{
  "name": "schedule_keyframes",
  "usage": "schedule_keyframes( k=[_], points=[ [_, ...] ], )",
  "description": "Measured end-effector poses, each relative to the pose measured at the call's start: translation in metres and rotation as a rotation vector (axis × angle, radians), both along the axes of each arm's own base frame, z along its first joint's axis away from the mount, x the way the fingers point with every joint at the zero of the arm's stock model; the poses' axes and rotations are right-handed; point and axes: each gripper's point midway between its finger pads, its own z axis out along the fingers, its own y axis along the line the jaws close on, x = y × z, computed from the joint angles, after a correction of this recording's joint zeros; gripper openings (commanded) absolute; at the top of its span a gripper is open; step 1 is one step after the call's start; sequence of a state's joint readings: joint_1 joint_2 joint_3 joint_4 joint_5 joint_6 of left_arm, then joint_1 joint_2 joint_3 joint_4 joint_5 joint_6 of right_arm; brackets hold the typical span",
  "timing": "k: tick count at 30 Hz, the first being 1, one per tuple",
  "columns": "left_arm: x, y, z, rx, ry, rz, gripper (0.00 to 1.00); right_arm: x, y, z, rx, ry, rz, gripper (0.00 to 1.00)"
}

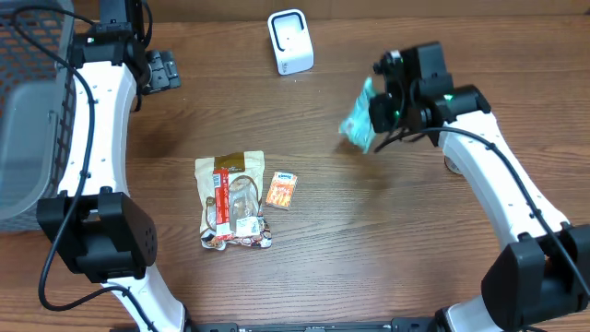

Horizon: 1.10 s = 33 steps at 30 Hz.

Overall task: Scan the item barcode
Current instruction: 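Lift the wipes pack and carry it to the white scanner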

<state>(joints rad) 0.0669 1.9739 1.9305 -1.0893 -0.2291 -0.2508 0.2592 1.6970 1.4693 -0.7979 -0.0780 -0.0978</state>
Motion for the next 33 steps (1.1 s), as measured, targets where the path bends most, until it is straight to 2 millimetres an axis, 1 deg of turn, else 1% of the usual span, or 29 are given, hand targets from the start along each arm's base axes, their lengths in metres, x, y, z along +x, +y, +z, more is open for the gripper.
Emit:
schedule_keyframes(
  k=[2,5,7,9,12,13,15,17,19,21,23,25,28,31,33],
  points=[
    [0.000,0.000,0.000,0.000,0.000,0.000,1.00,0.013,0.010,0.027,-0.069,-0.109,0.037,0.03],
    [0.000,0.000,0.000,0.000,0.000,0.000,1.00,0.038,0.032,0.075,-0.177,-0.335,0.091,0.03],
    [0.000,0.000,0.000,0.000,0.000,0.000,1.00,0.051,0.047,0.104,-0.249,-0.488,0.128,0.04],
    [0.000,0.000,0.000,0.000,0.000,0.000,1.00,0.056,0.061,0.125,-0.330,-0.605,0.178,0.04],
    [0.000,0.000,0.000,0.001,0.000,0.000,1.00,0.067,0.074,0.155,-0.409,-0.761,0.211,0.04],
    [0.000,0.000,0.000,0.000,0.000,0.001,1.00,0.073,0.077,0.166,-0.426,-0.817,0.208,0.03],
    [0.000,0.000,0.000,0.000,0.001,0.000,1.00,0.084,0.078,0.176,-0.468,-0.888,0.197,0.04],
    [0.000,0.000,0.000,0.000,0.000,0.001,1.00,0.094,0.080,0.174,-0.502,-0.919,0.200,0.04],
    [0.000,0.000,0.000,0.000,0.000,0.001,1.00,0.105,0.086,0.162,-0.534,-0.929,0.220,0.04],
    [0.000,0.000,0.000,0.000,0.000,0.000,1.00,0.121,0.094,0.143,-0.562,-0.947,0.238,0.04],
    [0.000,0.000,0.000,0.001,0.000,0.000,1.00,0.132,0.101,0.125,-0.577,-0.949,0.248,0.03],
    [0.000,0.000,0.000,0.000,0.001,0.001,1.00,0.146,0.108,0.101,-0.589,-0.962,0.252,0.04],
    [0.000,0.000,0.000,0.001,0.002,0.001,1.00,0.161,0.116,0.074,-0.595,-0.986,0.246,0.04],
    [-0.001,0.000,0.000,0.001,0.003,0.001,1.00,0.170,0.121,0.053,-0.598,-1.002,0.241,0.04],
    [-0.001,0.000,0.000,0.000,0.003,0.001,1.00,0.174,0.122,0.045,-0.596,-1.015,0.234,0.04]
  ],
)
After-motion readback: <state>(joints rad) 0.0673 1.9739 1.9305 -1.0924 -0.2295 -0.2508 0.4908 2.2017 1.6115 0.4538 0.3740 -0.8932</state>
